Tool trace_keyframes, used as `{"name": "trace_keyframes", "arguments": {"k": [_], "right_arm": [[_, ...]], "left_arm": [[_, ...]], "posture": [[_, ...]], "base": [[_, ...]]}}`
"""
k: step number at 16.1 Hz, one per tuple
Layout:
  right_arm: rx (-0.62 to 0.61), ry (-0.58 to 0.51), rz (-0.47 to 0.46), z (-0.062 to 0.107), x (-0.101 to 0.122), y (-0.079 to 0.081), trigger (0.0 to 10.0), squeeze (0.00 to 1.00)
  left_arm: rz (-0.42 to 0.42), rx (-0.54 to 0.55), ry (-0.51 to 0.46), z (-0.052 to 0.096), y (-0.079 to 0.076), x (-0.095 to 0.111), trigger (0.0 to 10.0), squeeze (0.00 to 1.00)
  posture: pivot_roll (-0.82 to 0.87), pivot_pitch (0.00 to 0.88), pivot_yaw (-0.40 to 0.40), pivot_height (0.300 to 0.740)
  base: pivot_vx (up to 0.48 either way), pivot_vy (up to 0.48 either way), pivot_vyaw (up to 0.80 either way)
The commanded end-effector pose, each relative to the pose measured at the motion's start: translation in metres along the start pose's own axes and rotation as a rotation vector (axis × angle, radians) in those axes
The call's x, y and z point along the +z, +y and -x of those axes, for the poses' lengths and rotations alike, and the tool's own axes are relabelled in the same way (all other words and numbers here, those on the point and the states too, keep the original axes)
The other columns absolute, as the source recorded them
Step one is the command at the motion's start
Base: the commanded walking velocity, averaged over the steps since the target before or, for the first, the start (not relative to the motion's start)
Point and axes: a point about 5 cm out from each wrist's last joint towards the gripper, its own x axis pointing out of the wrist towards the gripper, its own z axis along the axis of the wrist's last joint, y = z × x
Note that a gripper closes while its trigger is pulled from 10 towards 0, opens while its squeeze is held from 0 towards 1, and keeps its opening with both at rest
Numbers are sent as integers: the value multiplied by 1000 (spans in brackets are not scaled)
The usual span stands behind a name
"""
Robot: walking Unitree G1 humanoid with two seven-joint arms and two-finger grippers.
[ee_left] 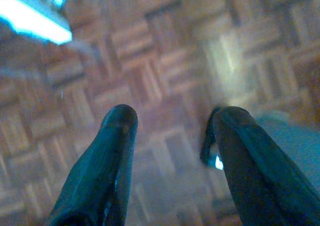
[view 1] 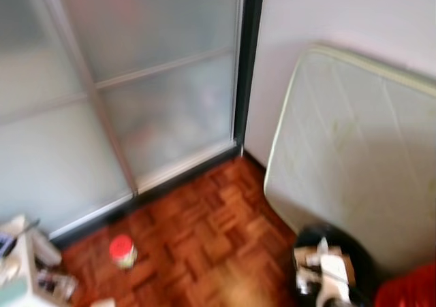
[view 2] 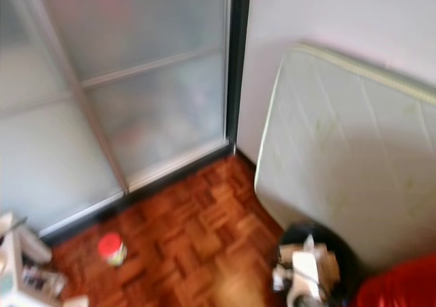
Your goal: Clean up the room
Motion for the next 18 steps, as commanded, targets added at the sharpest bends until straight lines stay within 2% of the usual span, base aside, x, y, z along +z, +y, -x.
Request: {"name": "trace_keyframes", "arguments": {"k": [1, 3, 18], "right_arm": [[-31, 20, -11, 2, -5, -9, 10000, 0], [-29, 30, -15, 2, -7, -9, 10000, 0], [-25, 39, -17, 2, -7, -8, 10000, 0]], "left_arm": [[6, -10, 5, 0, -4, -3, 10000, 0], [7, -11, 8, 0, -4, -3, 10000, 0], [12, -21, 10, 1, -5, -4, 10000, 0]], "posture": [[127, 0, -3, 740], [129, 0, -4, 740], [133, 0, -2, 740]], "base": [[416, 0, -600], [334, 0, -775], [0, 0, -775]]}}
